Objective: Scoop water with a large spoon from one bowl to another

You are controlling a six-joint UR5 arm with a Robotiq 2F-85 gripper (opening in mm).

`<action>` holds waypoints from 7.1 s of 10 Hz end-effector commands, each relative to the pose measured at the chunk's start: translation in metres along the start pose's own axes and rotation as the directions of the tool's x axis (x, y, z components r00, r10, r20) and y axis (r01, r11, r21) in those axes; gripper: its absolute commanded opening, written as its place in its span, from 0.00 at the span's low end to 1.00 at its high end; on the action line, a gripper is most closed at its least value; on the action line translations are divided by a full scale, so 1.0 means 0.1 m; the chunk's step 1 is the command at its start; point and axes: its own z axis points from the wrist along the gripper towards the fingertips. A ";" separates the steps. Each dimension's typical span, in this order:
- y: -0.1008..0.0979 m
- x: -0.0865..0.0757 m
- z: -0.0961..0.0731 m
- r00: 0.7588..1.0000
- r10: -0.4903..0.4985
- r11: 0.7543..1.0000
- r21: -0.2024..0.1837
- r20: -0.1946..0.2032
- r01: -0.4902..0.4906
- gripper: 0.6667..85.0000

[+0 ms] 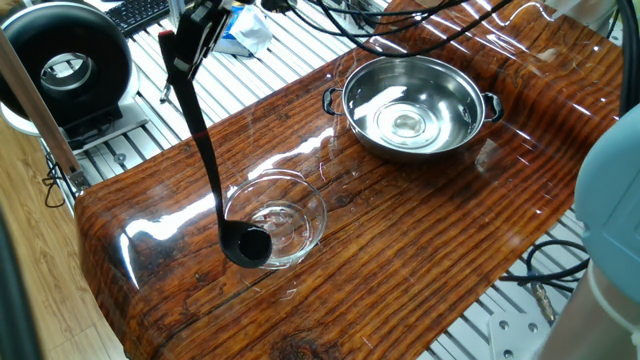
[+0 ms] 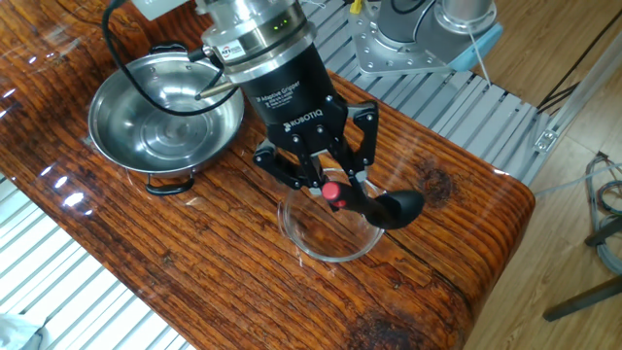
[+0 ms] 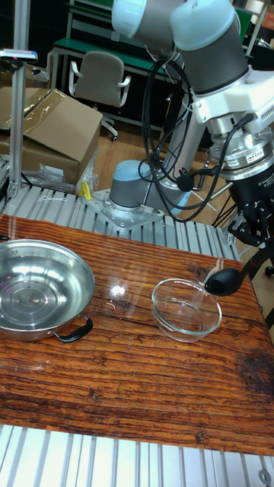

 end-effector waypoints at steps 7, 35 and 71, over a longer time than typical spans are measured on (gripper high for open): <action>-0.05 0.08 -0.16 1.000 -0.024 0.999 -0.045 0.005 0.024 0.00; -0.68 0.33 -0.27 0.994 0.024 0.990 0.143 -0.111 -0.008 0.00; -1.03 0.08 -0.33 0.982 0.187 0.980 -0.073 0.025 -0.185 0.00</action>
